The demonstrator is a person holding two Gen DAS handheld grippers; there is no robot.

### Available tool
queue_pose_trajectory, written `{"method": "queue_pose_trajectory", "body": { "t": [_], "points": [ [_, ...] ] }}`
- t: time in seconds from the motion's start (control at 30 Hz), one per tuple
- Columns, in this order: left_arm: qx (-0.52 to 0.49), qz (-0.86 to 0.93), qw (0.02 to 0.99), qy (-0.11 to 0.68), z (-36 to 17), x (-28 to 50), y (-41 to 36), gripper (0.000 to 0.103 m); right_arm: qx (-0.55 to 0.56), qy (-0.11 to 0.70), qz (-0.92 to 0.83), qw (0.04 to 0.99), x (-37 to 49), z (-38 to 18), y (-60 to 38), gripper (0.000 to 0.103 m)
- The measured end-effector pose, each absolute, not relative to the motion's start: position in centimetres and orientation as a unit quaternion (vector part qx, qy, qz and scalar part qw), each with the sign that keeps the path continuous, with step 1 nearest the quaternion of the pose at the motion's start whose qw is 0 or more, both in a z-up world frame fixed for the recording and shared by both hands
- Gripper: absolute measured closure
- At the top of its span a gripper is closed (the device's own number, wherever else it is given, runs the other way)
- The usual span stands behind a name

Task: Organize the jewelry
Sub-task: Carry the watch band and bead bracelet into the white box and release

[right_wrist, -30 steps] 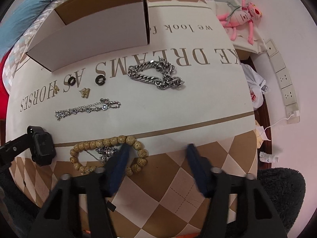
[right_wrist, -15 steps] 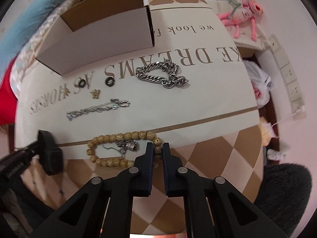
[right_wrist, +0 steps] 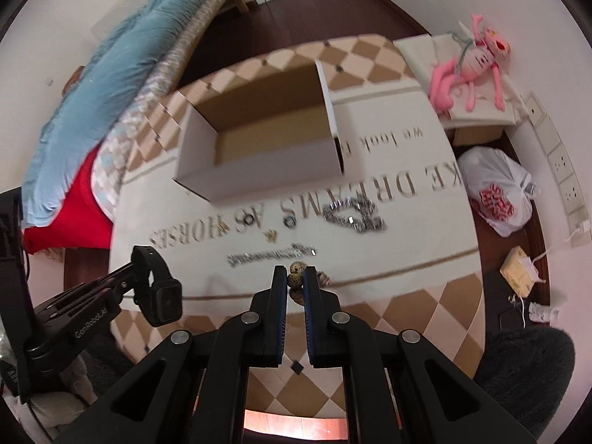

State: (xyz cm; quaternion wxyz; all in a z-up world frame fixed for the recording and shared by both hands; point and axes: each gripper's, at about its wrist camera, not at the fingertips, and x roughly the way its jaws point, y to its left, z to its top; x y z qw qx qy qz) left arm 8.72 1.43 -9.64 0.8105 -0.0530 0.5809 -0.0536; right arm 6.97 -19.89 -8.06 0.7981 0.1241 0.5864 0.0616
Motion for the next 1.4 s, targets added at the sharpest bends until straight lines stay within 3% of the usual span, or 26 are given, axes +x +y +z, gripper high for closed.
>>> {"method": "queue_pose_trajectory", "body": {
  "t": [0.27, 0.6, 0.77, 0.8, 0.83, 0.87, 0.9, 0.93, 1.0, 1.1, 1.23, 1.4],
  "points": [
    [-0.044, -0.072, 0.832, 0.548, -5.7, 15.1, 0.0, 0.100, 0.105, 0.541, 0.099, 0.828, 13.2, -1.6, -19.6, 0.094],
    [-0.061, -0.090, 0.803, 0.586, -7.8, 23.1, -0.5, 0.097, 0.077, 0.567, 0.094, 0.815, 22.3, -4.2, -18.2, 0.094],
    [-0.075, -0.083, 0.784, 0.611, -9.0, 25.7, -0.8, 0.083, 0.077, 0.599, 0.100, 0.791, 25.3, -6.4, -18.2, 0.094],
    [-0.071, -0.079, 0.784, 0.612, -9.0, 25.9, -0.9, 0.069, 0.080, 0.611, 0.094, 0.782, 25.8, -7.2, -18.4, 0.093],
    [-0.068, -0.072, 0.786, 0.611, -9.0, 26.1, -0.8, 0.047, 0.080, 0.615, 0.089, 0.780, 25.9, -7.6, -18.6, 0.093],
    [-0.069, -0.065, 0.789, 0.607, -8.9, 26.1, -0.6, 0.037, 0.075, 0.619, 0.081, 0.778, 26.0, -8.0, -18.8, 0.091],
    [-0.069, -0.059, 0.792, 0.603, -8.8, 26.0, -0.4, 0.025, 0.074, 0.623, 0.073, 0.776, 25.9, -8.4, -19.1, 0.076],
    [-0.065, -0.054, 0.795, 0.601, -8.7, 26.0, -0.2, 0.020, 0.073, 0.624, 0.064, 0.775, 25.8, -8.8, -19.5, 0.048],
    [-0.055, -0.042, 0.799, 0.597, -8.7, 25.7, 0.1, 0.013, 0.070, 0.621, 0.053, 0.779, 25.2, -9.2, -20.1, 0.018],
    [-0.033, -0.020, 0.814, 0.579, -8.9, 25.0, 0.3, 0.004, 0.046, 0.621, 0.032, 0.782, 24.3, -10.1, -20.2, 0.017],
    [-0.002, 0.011, 0.826, 0.563, -10.0, 23.5, 0.5, 0.003, 0.010, 0.617, 0.007, 0.787, 23.2, -11.4, -19.9, 0.002],
    [0.011, 0.020, 0.823, 0.568, -11.4, 22.4, 0.3, 0.003, -0.009, 0.613, -0.007, 0.790, 21.9, -12.9, -19.5, 0.002]
  ]
}}
